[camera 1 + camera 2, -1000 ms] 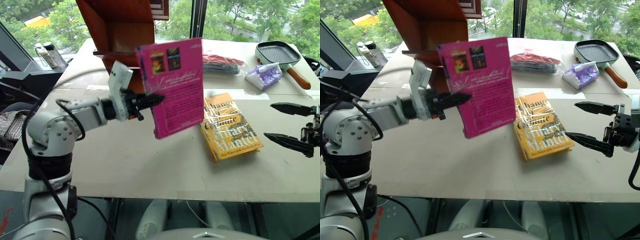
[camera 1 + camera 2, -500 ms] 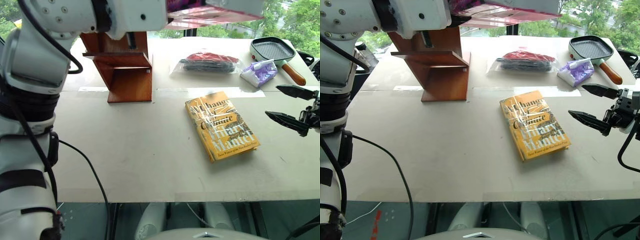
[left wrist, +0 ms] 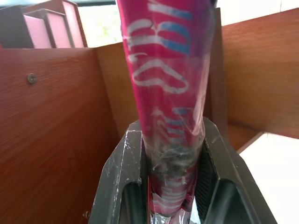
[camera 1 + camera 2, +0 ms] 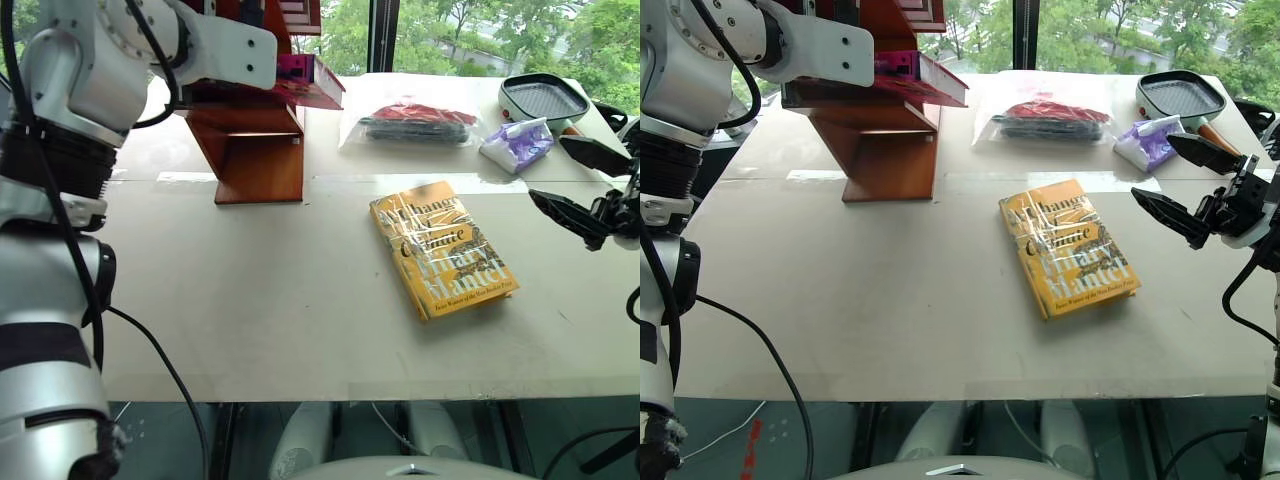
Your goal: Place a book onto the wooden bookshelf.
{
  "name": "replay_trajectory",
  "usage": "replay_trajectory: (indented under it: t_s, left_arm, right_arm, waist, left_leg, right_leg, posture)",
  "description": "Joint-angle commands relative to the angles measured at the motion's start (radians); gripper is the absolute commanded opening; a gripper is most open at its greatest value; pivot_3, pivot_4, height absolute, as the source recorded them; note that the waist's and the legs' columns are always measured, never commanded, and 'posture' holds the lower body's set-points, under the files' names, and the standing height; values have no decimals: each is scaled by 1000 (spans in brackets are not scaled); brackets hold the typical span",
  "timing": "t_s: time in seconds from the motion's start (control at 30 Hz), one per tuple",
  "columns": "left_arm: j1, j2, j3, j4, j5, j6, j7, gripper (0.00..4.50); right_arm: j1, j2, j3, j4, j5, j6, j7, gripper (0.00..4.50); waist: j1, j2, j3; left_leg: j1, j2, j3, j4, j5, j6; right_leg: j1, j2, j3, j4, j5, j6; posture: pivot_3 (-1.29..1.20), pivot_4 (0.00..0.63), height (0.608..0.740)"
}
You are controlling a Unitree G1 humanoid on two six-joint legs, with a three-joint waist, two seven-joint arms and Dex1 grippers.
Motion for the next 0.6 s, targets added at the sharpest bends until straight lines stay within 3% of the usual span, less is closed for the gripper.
replay_trajectory:
  t_s: [0.03, 0.3, 0.47, 0.6]
  left_arm:
    - [1, -38, 12, 116, 54, 56, 48, 635]
    - [91, -99, 10, 165, 95, 134, 55, 635]
    - [142, -145, 47, -26, 79, 291, -31, 635]
    - [161, -117, 65, -104, 93, 332, -63, 635]
  right_arm:
    - [-33, 23, -47, -67, 92, 26, -55, 4500]
    - [-39, 62, -18, -110, 130, 61, -107, 4500]
    - [-32, 68, -13, -120, 128, 66, -122, 4500]
    - [-32, 64, -18, -125, 136, 76, -131, 4500]
  waist:
    - [-2, 1, -1]
    - [-24, 12, -7]
    - [-26, 14, -8]
    - [-24, 14, -8]
  left_leg:
    - [1, 0, 0, 1, 0, 0]
    - [15, 0, 1, 9, 0, 1]
    - [18, 1, 2, 9, 0, 1]
    - [15, 0, 2, 9, -1, 1]
  right_leg:
    - [0, 0, 0, 3, 0, 0]
    - [12, 1, 2, 11, -2, 4]
    - [16, 2, 4, 11, -3, 4]
    - [14, 2, 5, 9, -2, 3]
  posture:
    - [0, 150, 740]
    - [0, 150, 740]
    - [0, 150, 740]
    - [0, 150, 740]
